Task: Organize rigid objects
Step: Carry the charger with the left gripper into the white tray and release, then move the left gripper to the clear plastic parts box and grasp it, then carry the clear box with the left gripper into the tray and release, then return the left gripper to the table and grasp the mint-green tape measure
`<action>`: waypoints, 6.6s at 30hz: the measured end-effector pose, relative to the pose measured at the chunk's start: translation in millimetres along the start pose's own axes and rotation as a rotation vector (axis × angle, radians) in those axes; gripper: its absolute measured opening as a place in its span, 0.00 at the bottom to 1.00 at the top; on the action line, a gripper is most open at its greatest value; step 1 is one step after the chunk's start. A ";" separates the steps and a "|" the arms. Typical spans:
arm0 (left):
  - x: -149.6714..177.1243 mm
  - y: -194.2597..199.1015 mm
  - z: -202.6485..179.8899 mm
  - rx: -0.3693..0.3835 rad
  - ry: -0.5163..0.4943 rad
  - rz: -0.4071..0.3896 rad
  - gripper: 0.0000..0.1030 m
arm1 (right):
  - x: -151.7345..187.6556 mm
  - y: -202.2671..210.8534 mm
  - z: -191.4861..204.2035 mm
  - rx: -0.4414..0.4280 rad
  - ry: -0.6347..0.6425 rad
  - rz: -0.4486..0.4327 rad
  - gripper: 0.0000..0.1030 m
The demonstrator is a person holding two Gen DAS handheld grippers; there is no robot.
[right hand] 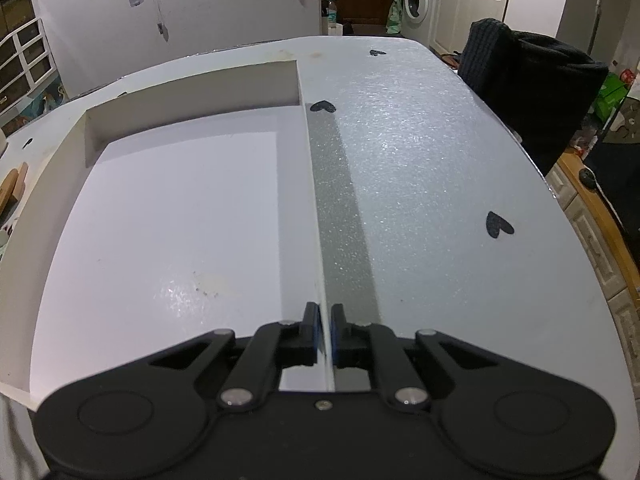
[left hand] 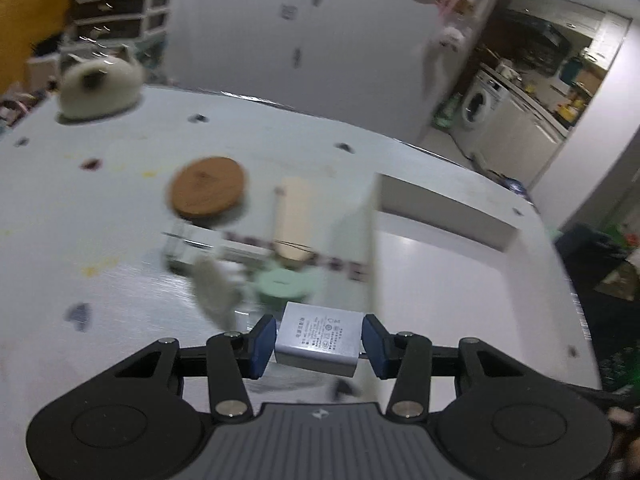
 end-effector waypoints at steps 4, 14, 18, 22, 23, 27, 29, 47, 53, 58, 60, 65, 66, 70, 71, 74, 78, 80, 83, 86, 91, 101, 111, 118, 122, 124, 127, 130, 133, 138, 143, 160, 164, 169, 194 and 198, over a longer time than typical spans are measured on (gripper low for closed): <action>5.0 -16.3 -36.3 0.060 -0.020 0.073 0.47 | -0.2 -0.3 -0.5 -0.005 0.002 0.002 0.06; 32.6 -55.3 -81.9 0.073 -0.063 0.214 0.47 | -0.3 -0.7 2.2 0.013 0.006 0.008 0.07; 38.0 -71.3 -87.1 0.051 -0.037 0.267 0.47 | -1.3 -1.0 4.6 0.020 0.037 0.016 0.08; 44.2 -83.2 -91.3 0.036 -0.047 0.304 0.47 | -1.4 -1.2 3.5 0.016 0.029 0.018 0.08; 45.3 -84.6 -91.6 0.032 -0.049 0.311 0.47 | -1.3 -1.3 3.6 0.013 0.027 0.018 0.08; 46.9 -88.5 -87.5 0.004 -0.041 0.319 0.47 | -0.7 -1.1 2.0 0.000 0.021 0.013 0.07; 46.3 -88.6 -84.9 -0.003 -0.037 0.322 0.46 | -0.2 -1.3 0.9 -0.004 0.017 0.010 0.07; 27.5 -40.2 -98.5 0.150 -0.190 0.183 1.00 | -1.3 -1.9 0.2 -0.017 0.027 0.015 0.06; 14.8 -21.8 -75.4 0.128 -0.187 0.105 1.00 | -0.7 -2.3 -2.2 -0.034 -0.001 0.009 0.06; 8.4 -21.1 -47.4 0.068 -0.206 0.072 1.00 | -0.7 -2.3 -1.5 -0.030 0.001 0.005 0.06; 7.0 -23.0 -36.1 0.039 -0.226 0.064 1.00 | -0.5 -2.2 -1.4 -0.027 0.000 0.005 0.06; 8.5 -35.5 -9.8 -0.017 -0.230 0.052 1.00 | -0.6 -2.3 -2.2 -0.027 -0.003 0.010 0.06; 9.1 -38.8 -5.2 -0.035 -0.230 0.058 0.99 | -0.7 -2.3 -2.0 -0.025 -0.004 0.010 0.06; 13.6 -55.2 11.6 -0.082 -0.222 0.090 0.97 | -0.7 -2.4 -1.9 -0.019 -0.009 0.008 0.06; 14.6 -58.9 15.6 -0.096 -0.206 0.101 0.97 | -0.8 -2.5 -1.7 -0.018 -0.010 0.008 0.06; 14.0 -71.1 26.2 -0.119 -0.129 0.118 0.95 | -0.4 -2.4 -1.3 -0.016 -0.013 0.007 0.06; 7.7 -86.0 32.2 -0.172 -0.081 0.113 0.92 | -0.3 -2.3 -1.3 -0.014 -0.015 0.008 0.07; 5.9 -92.0 30.4 -0.159 -0.087 0.121 0.92 | -0.3 -2.3 -1.3 -0.015 -0.015 0.008 0.07; 8.5 -100.3 27.5 -0.152 -0.112 0.140 0.90 | -0.2 -2.5 -1.2 -0.015 -0.015 0.008 0.07; 14.3 -104.3 27.3 -0.183 -0.157 0.139 0.84 | -0.1 -2.6 -1.8 -0.018 -0.020 0.007 0.07; 19.7 -95.1 31.0 -0.174 -0.210 0.135 0.72 | 0.1 -2.6 -2.2 -0.017 -0.018 0.006 0.07; 39.3 -70.7 50.2 -0.150 -0.263 0.188 0.72 | 0.3 -2.0 -1.3 -0.015 -0.012 0.006 0.07; 39.3 -75.3 46.2 -0.214 -0.201 0.201 0.75 | 0.1 -1.8 -1.0 -0.016 -0.010 0.006 0.07; 18.1 -62.7 43.7 -0.194 -0.088 0.131 0.72 | 0.2 -1.8 -1.0 -0.018 -0.009 0.005 0.07; -6.9 -47.9 23.5 -0.141 -0.059 0.057 0.72 | 0.2 -1.9 -1.1 -0.019 -0.008 0.005 0.07; -19.4 -43.2 7.6 -0.102 -0.062 0.030 0.72 | 0.2 -1.8 -1.2 -0.020 -0.007 0.004 0.07; -31.7 -42.3 -21.9 -0.034 -0.073 0.015 0.72 | 0.2 -1.9 -1.3 -0.020 -0.007 0.004 0.07; -36.2 -50.2 -49.8 0.032 -0.094 0.038 0.72 | 0.2 -1.9 -1.5 -0.020 -0.008 0.004 0.07; -31.2 -62.0 -74.5 0.089 -0.094 0.095 0.72 | 0.1 -1.9 -1.4 -0.020 -0.008 0.004 0.07; -13.6 -83.1 -112.9 0.171 -0.077 0.209 0.72 | 0.0 -1.9 -1.3 -0.021 -0.008 0.004 0.07; 11.4 -99.3 -143.2 0.219 -0.074 0.306 0.72 | 0.2 -1.9 -1.6 -0.021 -0.008 0.004 0.07; 53.8 -138.8 -156.7 0.210 0.006 0.447 0.72 | -0.4 -1.3 -1.6 -0.021 -0.003 0.004 0.07; 54.8 -141.4 -157.4 0.200 -0.003 0.452 0.72 | -0.6 -1.2 -1.3 -0.021 -0.001 0.003 0.07; 55.0 -139.3 -155.9 0.187 -0.014 0.447 0.73 | -0.6 -1.5 -0.9 -0.020 0.002 0.003 0.07; 3.1 -86.6 -132.2 0.291 0.028 0.257 1.00 | -0.4 -1.7 -0.8 -0.021 -0.001 0.002 0.07; -14.5 -72.2 -115.5 0.243 -0.001 0.167 1.00 | -0.2 -1.6 -1.0 -0.022 0.000 0.002 0.07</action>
Point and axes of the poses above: each gripper's, at about its wrist camera, not at the fingertips, and y roughly against the way its jaws point, z to its left, x to its underside, the point moved 4 cm from there along -y, roughly the way its jaws point, and after that the axes turned 3 degrees about x, right-handed, at the moved point
